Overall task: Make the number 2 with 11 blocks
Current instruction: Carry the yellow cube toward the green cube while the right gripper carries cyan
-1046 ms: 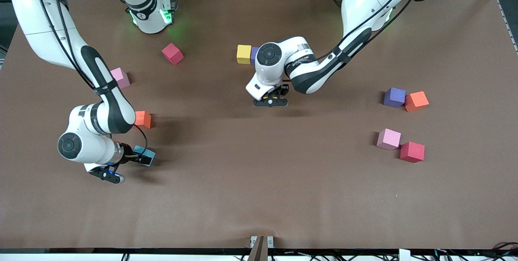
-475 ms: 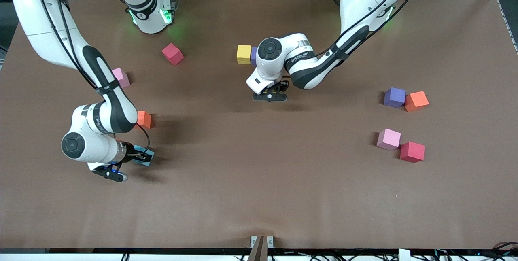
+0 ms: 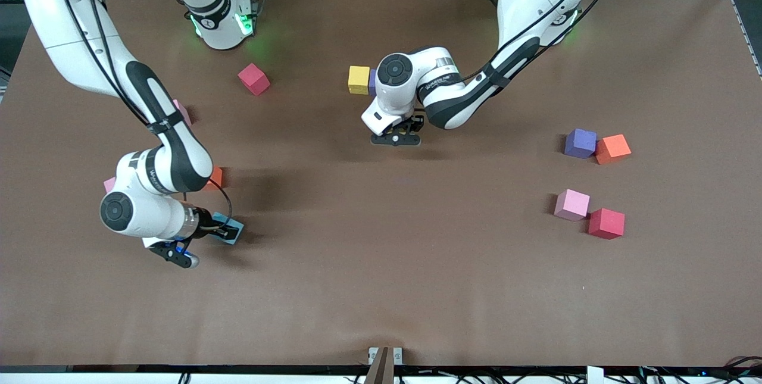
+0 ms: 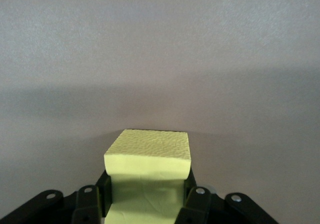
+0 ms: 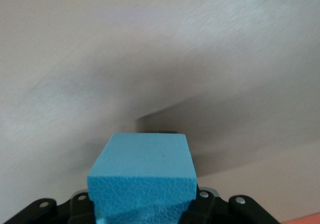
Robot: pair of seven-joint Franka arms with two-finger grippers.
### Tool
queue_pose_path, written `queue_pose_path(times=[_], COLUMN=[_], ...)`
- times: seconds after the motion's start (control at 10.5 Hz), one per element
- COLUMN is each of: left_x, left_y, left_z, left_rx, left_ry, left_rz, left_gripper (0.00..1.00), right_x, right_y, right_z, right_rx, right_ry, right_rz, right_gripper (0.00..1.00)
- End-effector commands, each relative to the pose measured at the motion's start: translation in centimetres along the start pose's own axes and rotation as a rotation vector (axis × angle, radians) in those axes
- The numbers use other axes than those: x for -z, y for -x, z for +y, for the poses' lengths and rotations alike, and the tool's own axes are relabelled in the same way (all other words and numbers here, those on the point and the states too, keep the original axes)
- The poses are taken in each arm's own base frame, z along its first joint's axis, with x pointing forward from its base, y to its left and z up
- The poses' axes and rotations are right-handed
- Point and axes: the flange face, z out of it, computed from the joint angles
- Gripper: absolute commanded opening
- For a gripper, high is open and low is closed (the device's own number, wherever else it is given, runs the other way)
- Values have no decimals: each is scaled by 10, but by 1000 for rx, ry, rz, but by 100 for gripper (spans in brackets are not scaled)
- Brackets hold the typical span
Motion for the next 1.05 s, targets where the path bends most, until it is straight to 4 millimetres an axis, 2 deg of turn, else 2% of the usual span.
queue_pose_path(times=[0.0, 0.19, 0.38, 0.48, 0.95], left_x=[5, 5, 2, 1, 1], left_y=[12, 13, 17, 19, 21], left_z=[1, 1, 1, 1, 2], left_rx=[1, 1, -5, -9, -14], left_ry=[-12, -13, -18, -21, -22], left_rz=[37, 36, 33, 32, 31], left_gripper=[47, 47, 46, 46, 47], right_x=[15, 26, 28, 26, 22], right_y=[19, 32, 48, 51, 51], right_z=[-21, -36, -56, -60, -60], right_rx=[-29, -67, -82, -83, -83], right_ry=[-8, -2, -8, -8, -4], right_rz=[-11, -4, -12, -11, -16], right_gripper=[0, 0, 0, 0, 0])
